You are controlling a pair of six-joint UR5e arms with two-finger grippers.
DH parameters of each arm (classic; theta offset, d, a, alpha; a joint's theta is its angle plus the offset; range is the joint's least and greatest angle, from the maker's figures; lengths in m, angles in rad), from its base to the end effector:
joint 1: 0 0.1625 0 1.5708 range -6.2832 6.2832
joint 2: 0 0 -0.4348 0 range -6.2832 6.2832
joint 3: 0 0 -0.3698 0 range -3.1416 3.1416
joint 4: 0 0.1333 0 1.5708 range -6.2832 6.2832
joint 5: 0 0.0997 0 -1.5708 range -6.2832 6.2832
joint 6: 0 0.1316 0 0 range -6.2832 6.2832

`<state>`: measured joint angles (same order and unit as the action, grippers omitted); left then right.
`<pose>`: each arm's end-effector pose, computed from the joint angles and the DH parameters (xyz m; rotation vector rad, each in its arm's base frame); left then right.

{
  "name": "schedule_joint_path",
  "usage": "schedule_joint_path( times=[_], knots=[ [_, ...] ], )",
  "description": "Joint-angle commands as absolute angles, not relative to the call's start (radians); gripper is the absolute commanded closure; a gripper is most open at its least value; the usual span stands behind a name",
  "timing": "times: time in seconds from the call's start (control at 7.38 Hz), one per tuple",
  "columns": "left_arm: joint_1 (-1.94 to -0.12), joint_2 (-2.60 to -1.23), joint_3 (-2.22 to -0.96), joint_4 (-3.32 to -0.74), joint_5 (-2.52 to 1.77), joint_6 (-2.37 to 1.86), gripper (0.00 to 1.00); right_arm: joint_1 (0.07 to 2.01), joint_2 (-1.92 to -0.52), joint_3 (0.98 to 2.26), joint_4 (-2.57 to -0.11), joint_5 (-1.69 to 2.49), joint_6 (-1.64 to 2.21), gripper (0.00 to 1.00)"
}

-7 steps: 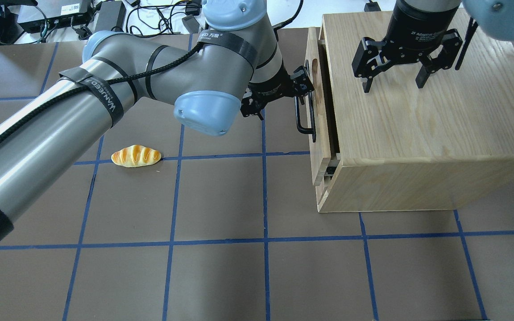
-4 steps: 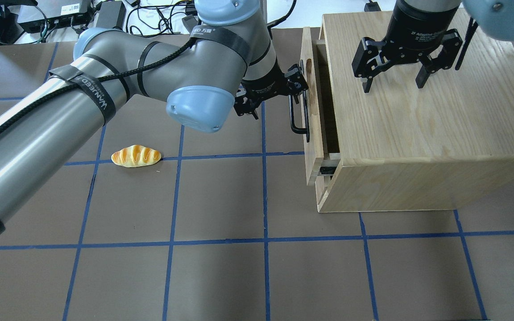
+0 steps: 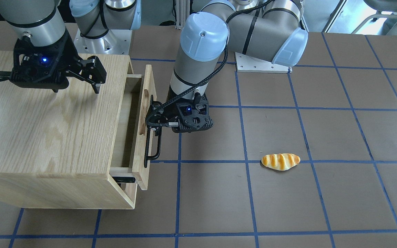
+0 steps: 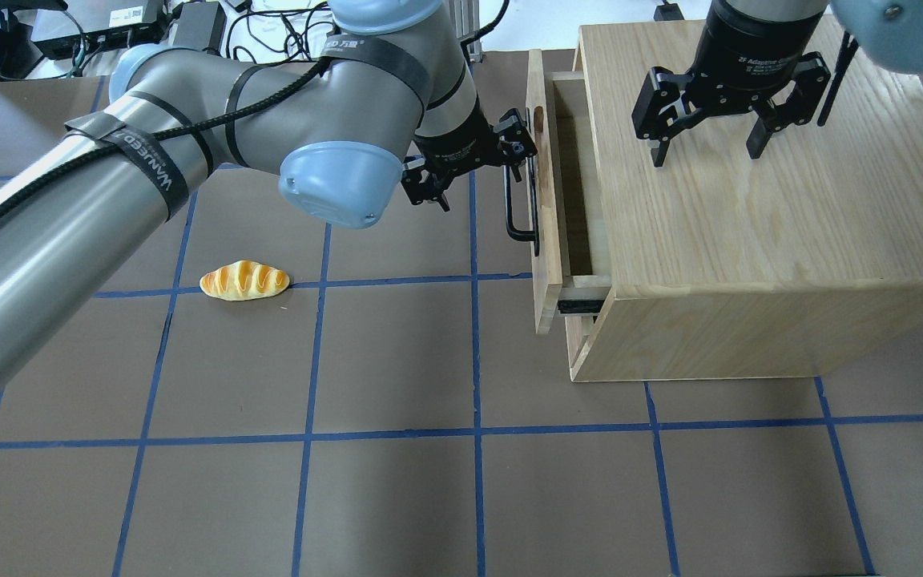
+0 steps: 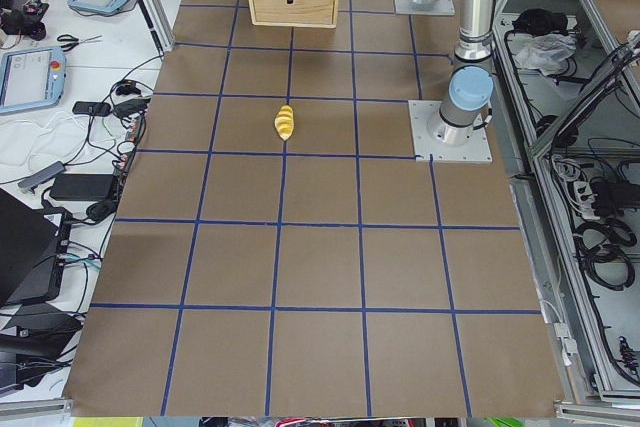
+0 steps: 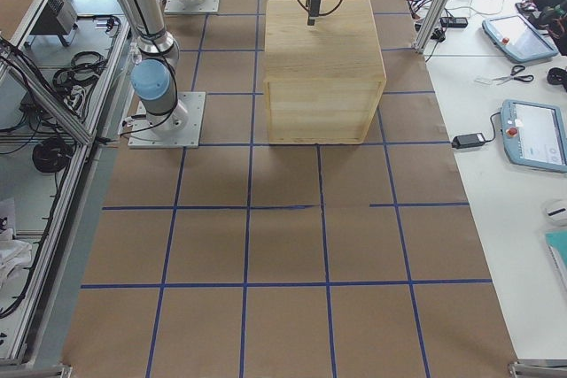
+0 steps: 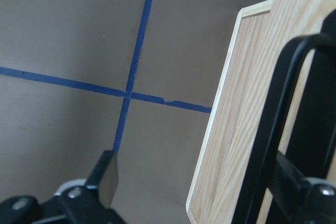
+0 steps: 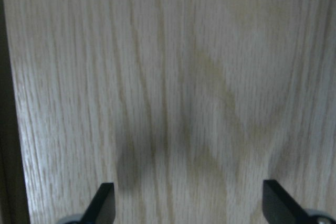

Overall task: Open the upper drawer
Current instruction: 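Pull the handle with the left gripper, sliding the drawer out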

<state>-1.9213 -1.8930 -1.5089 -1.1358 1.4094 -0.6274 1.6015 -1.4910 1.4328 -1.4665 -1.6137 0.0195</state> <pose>-0.3565 -0.5253 0.3692 0.3819 -2.8903 0.1146 0.1429 -0.4932 0.4815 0.0189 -3.0967 -0.0697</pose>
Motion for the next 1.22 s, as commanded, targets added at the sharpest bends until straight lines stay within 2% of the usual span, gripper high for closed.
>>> schedule_joint_path(
  times=[0.0,1.08],
  knots=[
    [-1.898,-1.884,-1.508,-1.155,1.410,-0.598,0.00,1.601,-1.491,1.433,-1.466,-1.614,0.020,0.00],
    [-1.835,-1.864,-1.508,-1.198,1.414,-0.506,0.00,1.601,-1.491,1.433,-1.466,-1.614,0.018,0.00]
  ],
)
